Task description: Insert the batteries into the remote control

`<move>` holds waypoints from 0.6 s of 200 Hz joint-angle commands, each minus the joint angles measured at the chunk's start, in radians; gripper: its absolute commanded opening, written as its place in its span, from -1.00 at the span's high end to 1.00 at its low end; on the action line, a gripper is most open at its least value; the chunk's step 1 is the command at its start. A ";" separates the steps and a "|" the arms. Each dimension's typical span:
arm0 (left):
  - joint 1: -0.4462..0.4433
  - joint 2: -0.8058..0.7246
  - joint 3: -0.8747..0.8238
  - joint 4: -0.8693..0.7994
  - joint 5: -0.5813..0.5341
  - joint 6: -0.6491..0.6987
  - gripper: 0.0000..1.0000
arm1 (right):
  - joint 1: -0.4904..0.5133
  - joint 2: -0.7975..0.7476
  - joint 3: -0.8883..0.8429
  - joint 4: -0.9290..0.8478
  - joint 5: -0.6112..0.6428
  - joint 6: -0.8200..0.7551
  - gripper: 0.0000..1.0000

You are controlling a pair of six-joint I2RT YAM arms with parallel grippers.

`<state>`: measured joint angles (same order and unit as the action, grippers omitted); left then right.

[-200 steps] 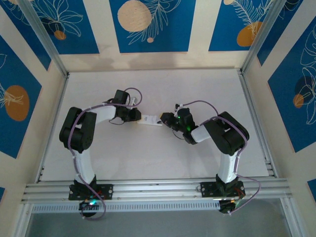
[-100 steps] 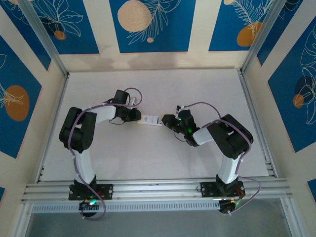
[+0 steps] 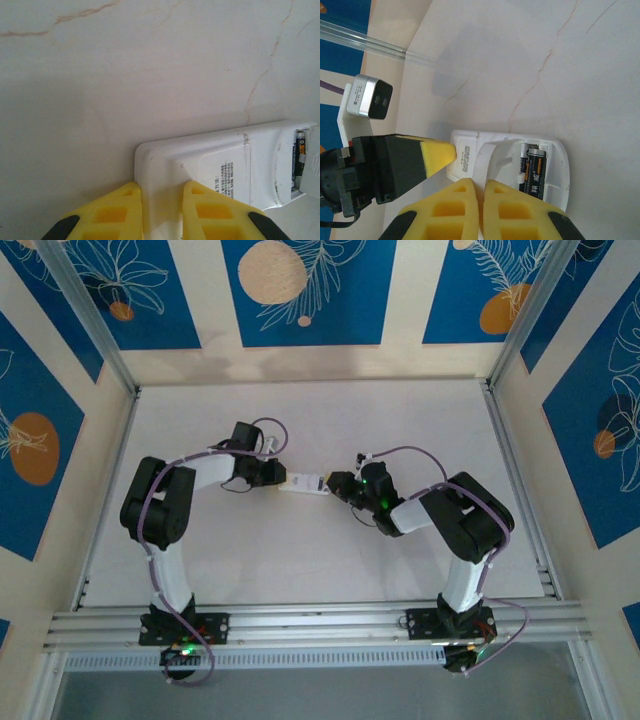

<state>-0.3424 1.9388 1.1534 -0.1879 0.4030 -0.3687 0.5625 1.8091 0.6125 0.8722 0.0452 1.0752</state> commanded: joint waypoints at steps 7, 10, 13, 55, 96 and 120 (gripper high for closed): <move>-0.030 0.077 -0.032 0.018 0.012 0.003 0.63 | 0.010 -0.035 0.006 0.007 -0.017 -0.012 0.82; -0.030 0.075 -0.033 0.019 0.013 0.003 0.63 | 0.010 -0.037 0.006 0.007 -0.018 -0.012 0.82; -0.030 0.077 -0.033 0.019 0.012 0.002 0.63 | 0.010 -0.039 0.007 0.008 -0.019 -0.011 0.81; -0.030 0.074 -0.032 0.020 0.016 0.004 0.63 | 0.010 -0.060 0.020 0.008 -0.031 -0.013 0.82; -0.030 0.076 -0.032 0.021 0.020 0.004 0.64 | 0.010 -0.037 0.040 0.031 -0.049 0.010 0.82; -0.030 0.072 -0.032 0.021 0.023 0.005 0.64 | 0.010 0.002 0.051 0.061 -0.060 0.030 0.82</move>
<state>-0.3424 1.9388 1.1534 -0.1875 0.4042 -0.3687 0.5640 1.7790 0.6353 0.8795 0.0074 1.0859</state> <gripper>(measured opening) 0.183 0.093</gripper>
